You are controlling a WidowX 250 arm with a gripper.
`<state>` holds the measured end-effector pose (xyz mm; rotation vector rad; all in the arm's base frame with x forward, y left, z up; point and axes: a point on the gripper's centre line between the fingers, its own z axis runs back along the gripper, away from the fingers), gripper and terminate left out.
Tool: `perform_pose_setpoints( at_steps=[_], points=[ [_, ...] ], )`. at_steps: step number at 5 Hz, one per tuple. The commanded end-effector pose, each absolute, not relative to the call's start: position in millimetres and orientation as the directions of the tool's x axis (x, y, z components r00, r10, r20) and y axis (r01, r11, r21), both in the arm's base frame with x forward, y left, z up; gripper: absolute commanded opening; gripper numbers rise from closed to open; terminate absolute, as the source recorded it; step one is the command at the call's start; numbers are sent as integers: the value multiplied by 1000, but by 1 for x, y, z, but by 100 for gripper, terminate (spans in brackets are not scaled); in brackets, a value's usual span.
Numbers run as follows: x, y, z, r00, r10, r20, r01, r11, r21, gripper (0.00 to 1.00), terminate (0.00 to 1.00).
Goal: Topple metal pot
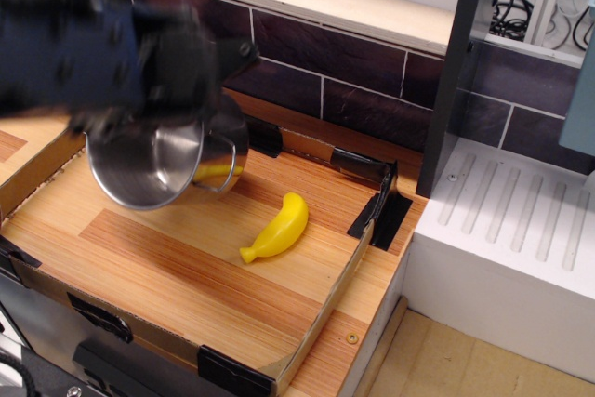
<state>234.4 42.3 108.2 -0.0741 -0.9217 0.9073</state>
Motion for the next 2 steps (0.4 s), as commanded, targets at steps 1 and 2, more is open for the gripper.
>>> perform_pose_setpoints(
  at_steps=[1,2],
  points=[
    [226,38,96,143,651,745,-542,682,-491,0,0],
    [217,33,91,177,652,737,-544,689,-479,0,0]
  ],
)
